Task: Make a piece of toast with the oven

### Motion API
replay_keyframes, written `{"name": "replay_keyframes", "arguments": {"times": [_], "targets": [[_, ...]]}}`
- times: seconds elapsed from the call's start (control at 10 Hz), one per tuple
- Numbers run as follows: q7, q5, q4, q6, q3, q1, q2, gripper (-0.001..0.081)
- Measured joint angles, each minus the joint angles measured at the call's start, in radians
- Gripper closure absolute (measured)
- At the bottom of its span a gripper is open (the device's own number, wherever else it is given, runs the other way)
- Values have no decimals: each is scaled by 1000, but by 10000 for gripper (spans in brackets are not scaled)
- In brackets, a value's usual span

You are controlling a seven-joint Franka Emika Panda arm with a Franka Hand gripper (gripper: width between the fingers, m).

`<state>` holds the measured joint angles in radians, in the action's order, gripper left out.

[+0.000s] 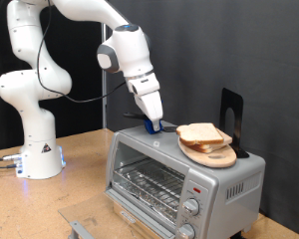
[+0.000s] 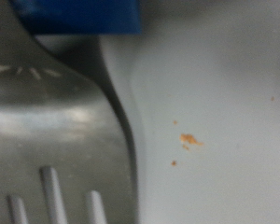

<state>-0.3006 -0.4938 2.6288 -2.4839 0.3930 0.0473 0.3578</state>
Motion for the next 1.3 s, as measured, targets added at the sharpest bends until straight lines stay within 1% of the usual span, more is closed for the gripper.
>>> {"name": "replay_keyframes", "arguments": {"times": [0.1,0.2,0.3,0.4,0.9,1.3], "targets": [[2,1,0,0,0,-1,0,89],[4,1,0,0,0,-1,0,89],[5,2,0,0,0,-2,0,290],[5,2,0,0,0,-2,0,325],[17,14,-2,9,0,-6,1,325],[29,11,-13,68,-6,-9,25,323]]}}
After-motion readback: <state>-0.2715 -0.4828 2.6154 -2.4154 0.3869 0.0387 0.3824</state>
